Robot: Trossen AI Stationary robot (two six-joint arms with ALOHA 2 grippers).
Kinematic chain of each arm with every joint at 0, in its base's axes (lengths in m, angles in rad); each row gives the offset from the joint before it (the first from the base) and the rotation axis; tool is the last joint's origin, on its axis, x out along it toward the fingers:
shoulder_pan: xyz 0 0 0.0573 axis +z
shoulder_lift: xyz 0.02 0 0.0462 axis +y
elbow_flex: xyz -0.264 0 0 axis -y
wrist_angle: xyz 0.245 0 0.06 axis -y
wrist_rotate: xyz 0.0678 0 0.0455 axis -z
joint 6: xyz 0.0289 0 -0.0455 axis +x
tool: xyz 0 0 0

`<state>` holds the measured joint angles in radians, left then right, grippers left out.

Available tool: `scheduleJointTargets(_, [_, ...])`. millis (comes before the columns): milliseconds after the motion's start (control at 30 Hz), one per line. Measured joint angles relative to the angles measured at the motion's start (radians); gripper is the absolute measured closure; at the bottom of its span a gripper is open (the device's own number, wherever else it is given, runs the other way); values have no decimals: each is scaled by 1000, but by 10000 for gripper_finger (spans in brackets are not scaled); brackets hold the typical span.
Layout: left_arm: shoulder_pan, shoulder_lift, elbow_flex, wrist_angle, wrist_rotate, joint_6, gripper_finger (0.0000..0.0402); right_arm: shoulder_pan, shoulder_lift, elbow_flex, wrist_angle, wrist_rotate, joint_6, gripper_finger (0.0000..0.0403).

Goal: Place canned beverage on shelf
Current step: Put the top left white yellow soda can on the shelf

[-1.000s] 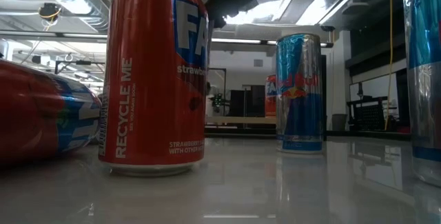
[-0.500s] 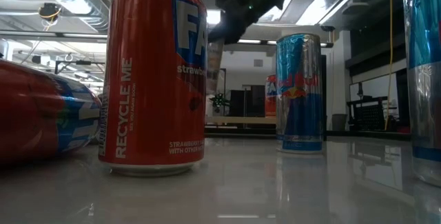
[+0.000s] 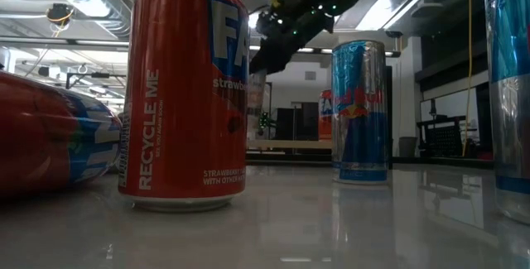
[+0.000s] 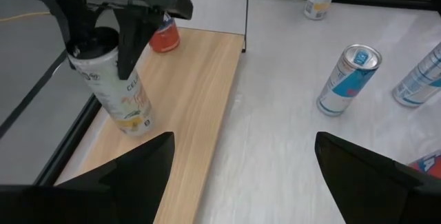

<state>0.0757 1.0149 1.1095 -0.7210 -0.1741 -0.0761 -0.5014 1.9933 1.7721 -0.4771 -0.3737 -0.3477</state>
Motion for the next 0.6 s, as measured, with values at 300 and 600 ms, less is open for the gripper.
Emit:
scheduleJointTargets(300, [0, 0, 0, -1, 0, 0, 58, -22, 22, 0, 12, 3, -5, 146])
scheduleJointTargets(600, [0, 0, 0, -1, 0, 0, 58, -52, 22, 0, 6, -4, -6, 145])
